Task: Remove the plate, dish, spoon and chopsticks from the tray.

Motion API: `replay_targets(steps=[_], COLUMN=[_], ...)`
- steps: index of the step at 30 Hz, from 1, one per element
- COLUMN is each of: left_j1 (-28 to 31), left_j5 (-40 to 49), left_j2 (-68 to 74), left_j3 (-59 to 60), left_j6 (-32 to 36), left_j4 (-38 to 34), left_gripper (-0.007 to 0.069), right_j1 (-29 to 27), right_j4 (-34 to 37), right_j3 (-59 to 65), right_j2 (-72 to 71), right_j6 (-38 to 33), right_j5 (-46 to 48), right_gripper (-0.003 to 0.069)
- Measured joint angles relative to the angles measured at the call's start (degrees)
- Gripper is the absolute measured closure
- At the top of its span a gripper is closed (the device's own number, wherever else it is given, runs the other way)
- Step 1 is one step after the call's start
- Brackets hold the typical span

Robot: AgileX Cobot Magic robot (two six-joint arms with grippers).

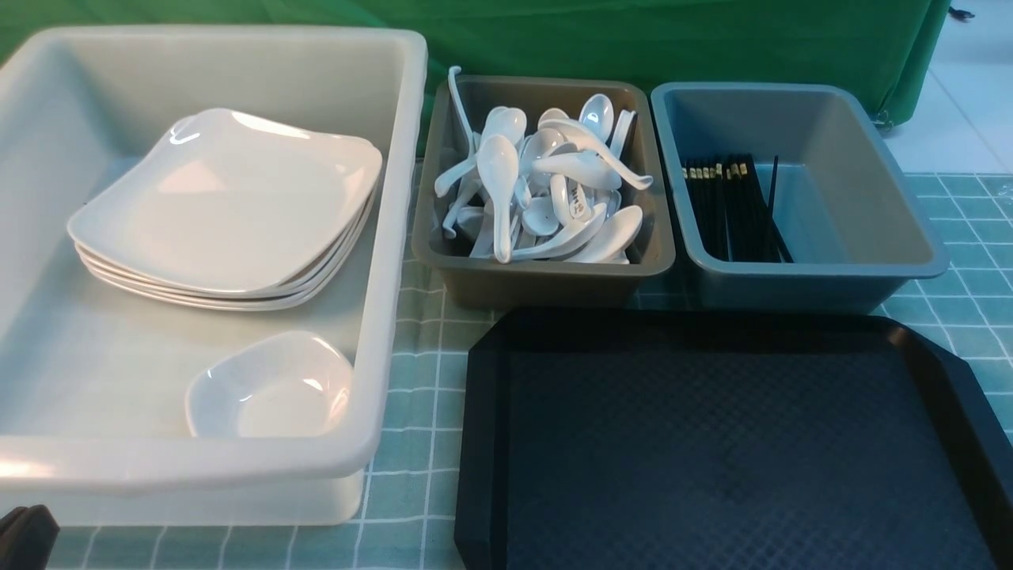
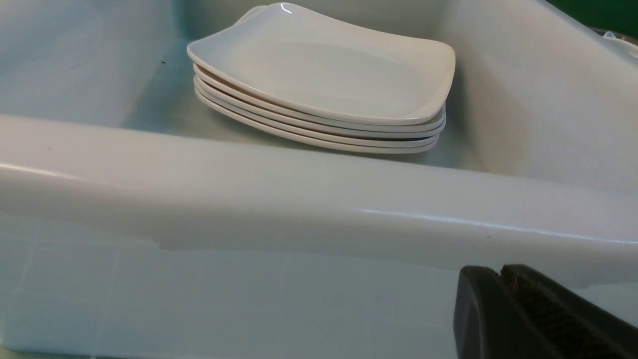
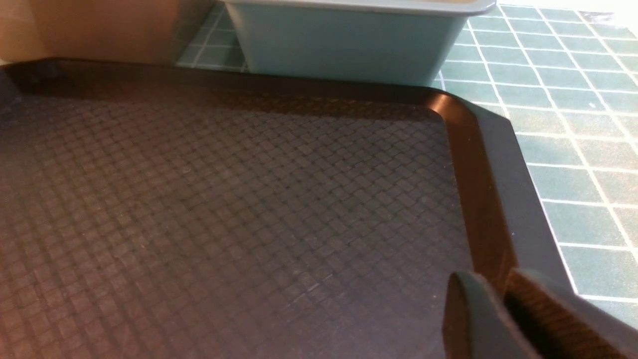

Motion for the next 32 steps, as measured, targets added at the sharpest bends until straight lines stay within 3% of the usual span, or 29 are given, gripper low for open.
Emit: replay_targets(steps=[32], left_j1=[0.00], left_j5=[0.00], left_j2=[0.00], left_j3=[0.00], left_j6=[-0.06], left_j4=[0.00], left_gripper=[0.0608], right_j1=[0.00], right_j4=[0.00], right_j3=[0.00], right_j2=[0.00], right_j6=[-0.01], right_j5=[-0.07], right_gripper=[0.0445])
